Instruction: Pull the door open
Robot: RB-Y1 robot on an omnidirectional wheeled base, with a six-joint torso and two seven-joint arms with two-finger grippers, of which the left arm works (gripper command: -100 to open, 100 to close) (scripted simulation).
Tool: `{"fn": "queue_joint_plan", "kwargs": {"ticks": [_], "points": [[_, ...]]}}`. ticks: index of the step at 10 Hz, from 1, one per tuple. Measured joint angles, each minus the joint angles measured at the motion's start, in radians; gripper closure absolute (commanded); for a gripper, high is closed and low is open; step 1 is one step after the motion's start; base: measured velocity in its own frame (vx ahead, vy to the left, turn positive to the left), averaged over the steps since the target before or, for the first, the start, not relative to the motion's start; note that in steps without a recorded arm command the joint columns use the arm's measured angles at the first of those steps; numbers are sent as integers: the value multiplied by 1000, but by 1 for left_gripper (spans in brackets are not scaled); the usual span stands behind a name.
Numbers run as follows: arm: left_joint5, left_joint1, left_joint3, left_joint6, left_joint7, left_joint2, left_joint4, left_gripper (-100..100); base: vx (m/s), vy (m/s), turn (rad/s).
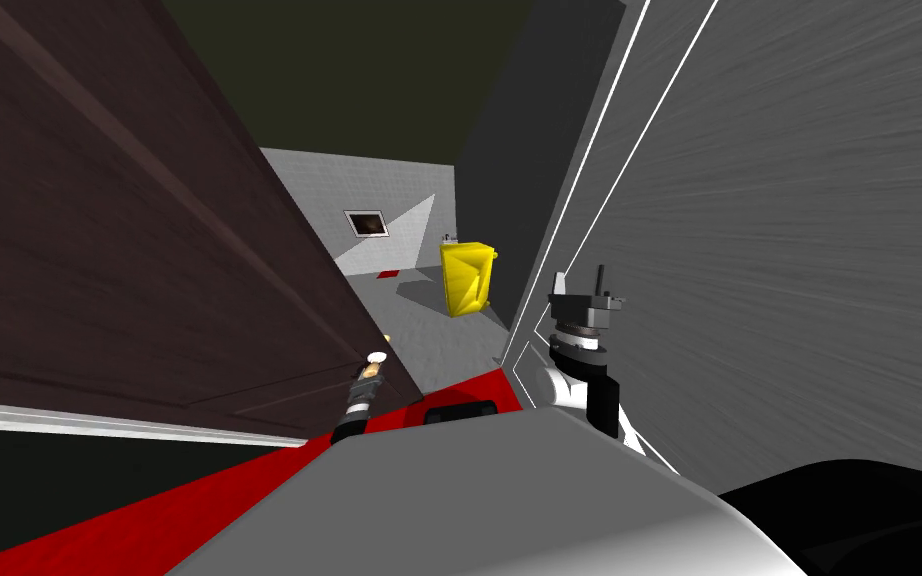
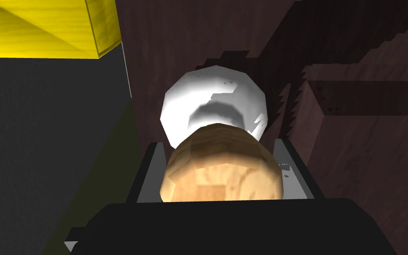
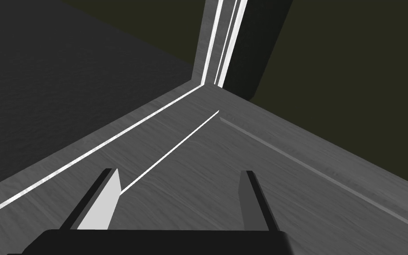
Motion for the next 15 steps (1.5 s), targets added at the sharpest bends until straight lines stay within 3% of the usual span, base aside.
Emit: {"fn": "queue_joint_plan", "kwargs": {"ticks": [15], "points": [[82, -36, -10, -3, 354, 12, 44, 100, -39, 15, -58]]}}
